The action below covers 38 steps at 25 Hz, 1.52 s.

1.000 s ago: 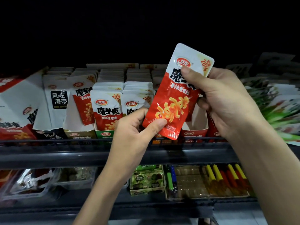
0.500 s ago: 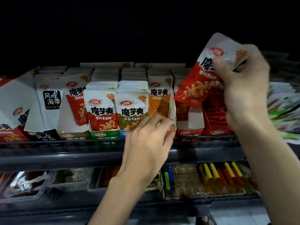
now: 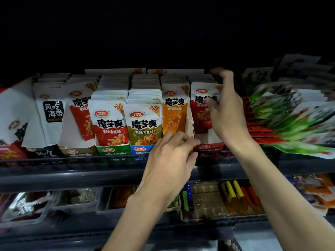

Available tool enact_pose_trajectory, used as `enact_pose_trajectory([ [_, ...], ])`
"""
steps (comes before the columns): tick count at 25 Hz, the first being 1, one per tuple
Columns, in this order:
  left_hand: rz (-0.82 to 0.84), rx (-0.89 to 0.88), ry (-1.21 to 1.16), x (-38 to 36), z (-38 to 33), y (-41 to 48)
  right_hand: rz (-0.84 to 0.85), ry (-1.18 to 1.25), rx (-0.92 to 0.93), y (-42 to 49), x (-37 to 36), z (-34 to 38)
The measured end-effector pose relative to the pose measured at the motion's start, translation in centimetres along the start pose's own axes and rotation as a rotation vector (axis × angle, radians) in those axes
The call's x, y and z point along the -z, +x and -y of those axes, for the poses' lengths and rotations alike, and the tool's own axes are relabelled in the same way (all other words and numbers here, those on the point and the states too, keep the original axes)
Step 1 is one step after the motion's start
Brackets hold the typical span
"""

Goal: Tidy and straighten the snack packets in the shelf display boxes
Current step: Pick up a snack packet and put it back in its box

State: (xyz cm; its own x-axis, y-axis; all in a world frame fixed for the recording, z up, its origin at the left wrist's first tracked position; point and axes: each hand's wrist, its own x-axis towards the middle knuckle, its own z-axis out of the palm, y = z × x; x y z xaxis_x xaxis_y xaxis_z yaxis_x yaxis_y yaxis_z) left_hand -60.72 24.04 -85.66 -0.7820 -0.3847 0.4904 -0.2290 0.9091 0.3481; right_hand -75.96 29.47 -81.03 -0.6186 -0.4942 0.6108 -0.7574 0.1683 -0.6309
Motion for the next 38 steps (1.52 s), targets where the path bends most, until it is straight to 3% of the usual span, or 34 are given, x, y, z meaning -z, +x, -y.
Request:
enact_pose_trajectory([
  [10, 0.049, 0.018, -0.032, 0.2, 0.3, 0.0, 0.055, -0.169, -0.010, -0.2, -1.6, -1.8],
  [17, 0.088, 0.015, -0.060, 0.5, 0.4, 0.0, -0.097, -0.418, 0.080, -0.5, -1.8, -1.0],
  [22, 0.092, 0.019, -0.085, 0.4, 0.6, 0.0, -0.161, -0.462, 0.133, -1.0, -1.7, -0.7],
  [28, 0.103, 0.008, -0.074, 0.5, 0.6, 0.0, 0.078, -0.671, 0.143, -1.3, -2.8, -2.4],
  [38, 0.107, 0.010, -0.102, 0.7, 0.7, 0.0, 0.086, -0.662, 0.136, -1.5, -2.1, -1.3],
])
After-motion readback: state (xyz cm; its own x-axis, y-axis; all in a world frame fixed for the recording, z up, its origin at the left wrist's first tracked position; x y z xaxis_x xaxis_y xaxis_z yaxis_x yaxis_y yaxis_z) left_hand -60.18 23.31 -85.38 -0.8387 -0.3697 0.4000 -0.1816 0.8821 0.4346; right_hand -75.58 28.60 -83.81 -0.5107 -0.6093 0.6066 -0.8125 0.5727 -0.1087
